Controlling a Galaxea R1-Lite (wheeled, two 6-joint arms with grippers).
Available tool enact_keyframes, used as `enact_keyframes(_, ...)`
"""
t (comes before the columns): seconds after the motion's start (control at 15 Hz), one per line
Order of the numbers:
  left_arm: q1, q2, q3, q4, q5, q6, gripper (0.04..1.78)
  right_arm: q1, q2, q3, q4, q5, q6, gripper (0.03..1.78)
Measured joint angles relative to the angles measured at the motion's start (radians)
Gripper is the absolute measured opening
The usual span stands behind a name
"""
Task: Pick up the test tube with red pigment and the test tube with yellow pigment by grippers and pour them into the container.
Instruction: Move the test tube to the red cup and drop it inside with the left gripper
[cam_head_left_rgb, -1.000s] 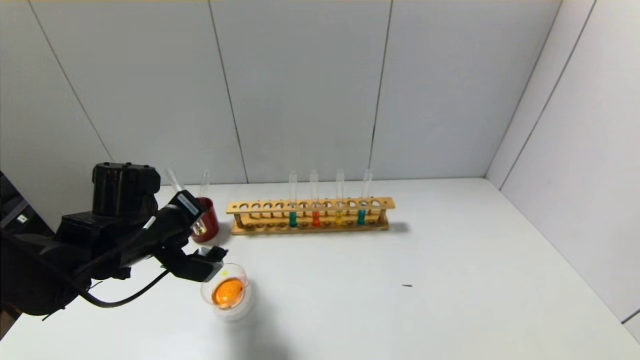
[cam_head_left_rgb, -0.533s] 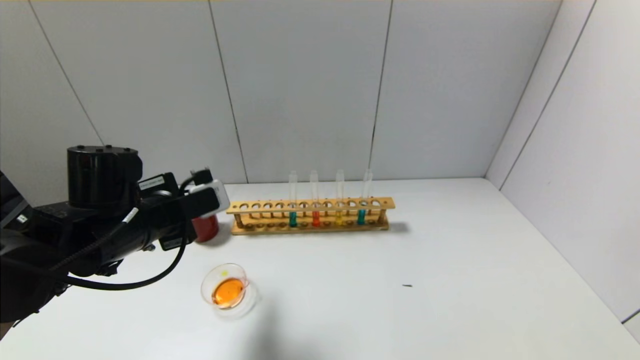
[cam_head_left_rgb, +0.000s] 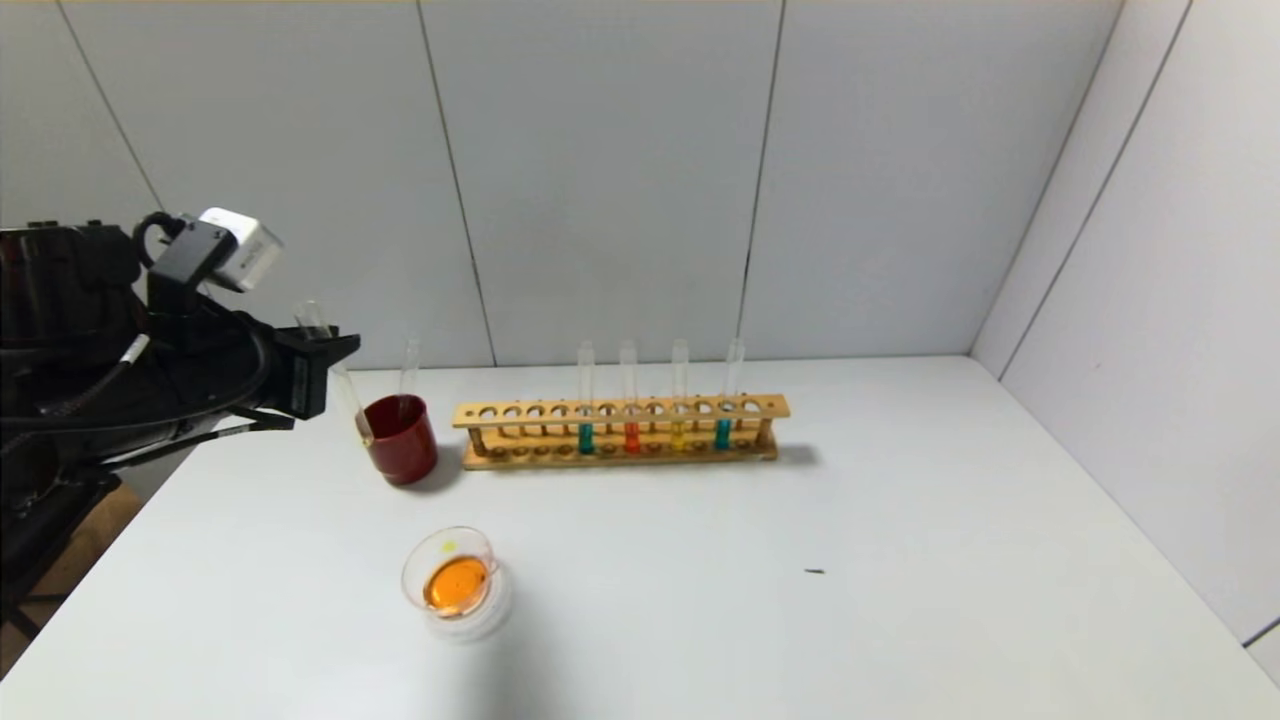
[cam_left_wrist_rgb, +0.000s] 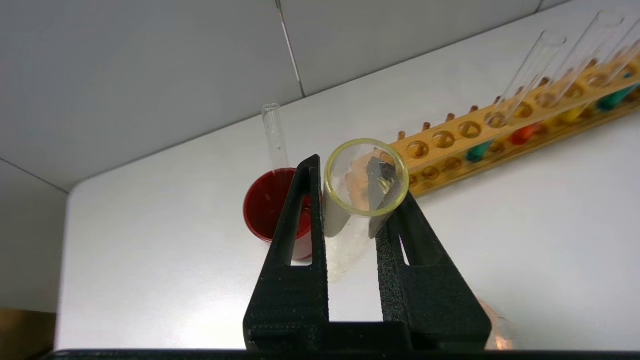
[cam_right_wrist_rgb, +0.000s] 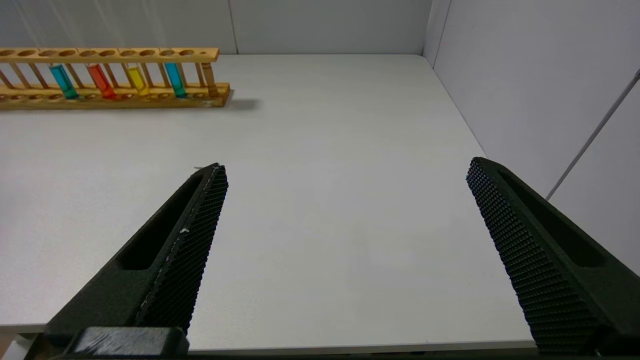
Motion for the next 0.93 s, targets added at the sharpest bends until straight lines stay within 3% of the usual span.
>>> enact_keyframes(0.2,0.051,0.042,-0.031,-0.01,-0.056,-0.086,0.32,0.0,0.0,0.0,0.0,0.0,0.0,1.75)
enact_keyframes(0.93,0.084,0.314,-0.2,-0.1,-0.05,-0.158,0.32,0.0,0.0,0.0,0.0,0.0,0.0,1.75)
